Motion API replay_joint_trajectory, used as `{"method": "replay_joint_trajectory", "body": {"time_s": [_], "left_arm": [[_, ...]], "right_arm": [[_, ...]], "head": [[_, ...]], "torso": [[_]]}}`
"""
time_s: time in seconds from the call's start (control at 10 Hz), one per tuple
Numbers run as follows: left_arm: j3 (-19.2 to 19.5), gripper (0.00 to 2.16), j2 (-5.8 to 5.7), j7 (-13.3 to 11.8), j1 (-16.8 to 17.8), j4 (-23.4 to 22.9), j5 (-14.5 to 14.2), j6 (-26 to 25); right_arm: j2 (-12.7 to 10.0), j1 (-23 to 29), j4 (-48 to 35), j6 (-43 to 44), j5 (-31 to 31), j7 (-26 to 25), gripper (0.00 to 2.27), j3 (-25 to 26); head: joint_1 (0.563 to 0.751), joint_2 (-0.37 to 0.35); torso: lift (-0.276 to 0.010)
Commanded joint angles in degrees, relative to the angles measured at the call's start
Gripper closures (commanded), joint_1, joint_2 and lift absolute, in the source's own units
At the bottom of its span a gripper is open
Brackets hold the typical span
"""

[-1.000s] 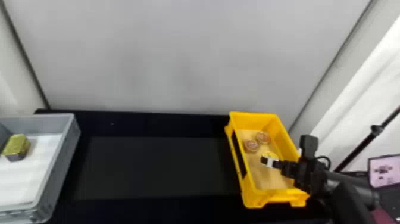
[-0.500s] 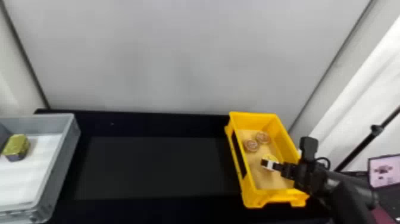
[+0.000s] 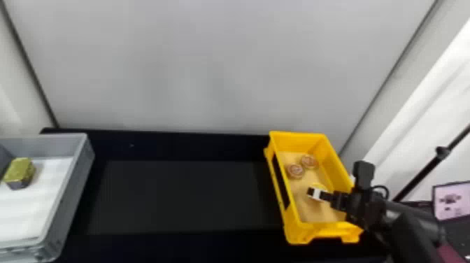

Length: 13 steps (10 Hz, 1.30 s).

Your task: Pick up the round yellow can and place it in the yellow rectangular box

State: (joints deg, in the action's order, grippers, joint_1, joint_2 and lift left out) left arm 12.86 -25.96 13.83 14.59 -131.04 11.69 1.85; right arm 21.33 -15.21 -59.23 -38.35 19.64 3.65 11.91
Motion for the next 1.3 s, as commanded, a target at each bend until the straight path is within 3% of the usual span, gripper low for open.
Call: {"method": "replay_joint_trajectory", "body": {"time_s": [0.0, 0.2, 0.5, 0.8, 1.2], "left_arm": [[0.0, 0.45, 0.01, 0.0, 0.0, 0.0, 0.0, 0.0], [0.0, 0.45, 0.01, -0.2, 0.0, 0.0, 0.0, 0.0], [0.1, 0.45, 0.01, -0.4, 0.0, 0.0, 0.0, -0.2], [0.3, 0.45, -0.07, -0.4, 0.2, 0.0, 0.0, -0.7], [1.7, 0.45, -0.95, -0.5, 0.1, 0.0, -0.3, -1.9]], "right_arm": [[0.0, 0.1, -0.2, -0.1, 1.1, -1.1, 0.3, -0.2], [0.1, 0.1, -0.7, -0.1, 1.6, -2.4, 0.17, -0.5], [0.8, 0.1, -1.7, 0.8, 1.8, -2.5, 0.18, -0.4], [5.5, -2.5, -7.0, 4.6, 1.7, -2.6, 0.18, 0.3], [9.8, -12.4, -19.7, 16.8, -4.3, -5.7, 0.18, 0.8]], "head": [[0.746, -0.213], [0.746, -0.213], [0.746, -0.213], [0.746, -0.213], [0.746, -0.213]], "torso": [[0.0], [0.0], [0.0], [0.0], [0.0]]}}
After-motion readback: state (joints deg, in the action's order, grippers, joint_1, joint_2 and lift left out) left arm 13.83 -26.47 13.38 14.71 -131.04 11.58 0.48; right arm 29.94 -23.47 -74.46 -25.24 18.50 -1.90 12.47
